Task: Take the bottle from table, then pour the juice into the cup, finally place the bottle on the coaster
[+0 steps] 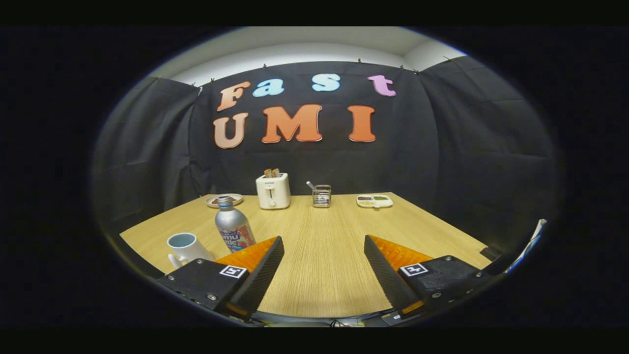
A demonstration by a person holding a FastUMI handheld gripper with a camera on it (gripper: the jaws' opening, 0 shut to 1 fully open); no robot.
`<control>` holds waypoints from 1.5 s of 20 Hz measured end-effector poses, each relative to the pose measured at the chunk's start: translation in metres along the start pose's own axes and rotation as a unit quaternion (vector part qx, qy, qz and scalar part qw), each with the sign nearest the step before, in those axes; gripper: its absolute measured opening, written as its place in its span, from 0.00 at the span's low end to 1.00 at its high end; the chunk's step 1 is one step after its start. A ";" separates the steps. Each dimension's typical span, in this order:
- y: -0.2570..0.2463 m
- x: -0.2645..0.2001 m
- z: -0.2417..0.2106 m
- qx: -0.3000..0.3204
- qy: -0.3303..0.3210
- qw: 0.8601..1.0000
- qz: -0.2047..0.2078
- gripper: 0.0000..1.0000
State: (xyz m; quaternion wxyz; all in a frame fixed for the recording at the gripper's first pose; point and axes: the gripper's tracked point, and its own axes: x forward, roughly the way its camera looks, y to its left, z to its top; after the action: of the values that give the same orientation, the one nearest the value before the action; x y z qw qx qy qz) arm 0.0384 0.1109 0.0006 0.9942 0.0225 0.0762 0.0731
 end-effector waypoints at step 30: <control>-0.009 0.005 -0.001 0.005 -0.003 1.000 -0.016 0.97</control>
State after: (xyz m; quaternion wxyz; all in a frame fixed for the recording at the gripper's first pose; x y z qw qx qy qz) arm 0.0442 0.1031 -0.0019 0.9953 0.0268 0.0743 0.0565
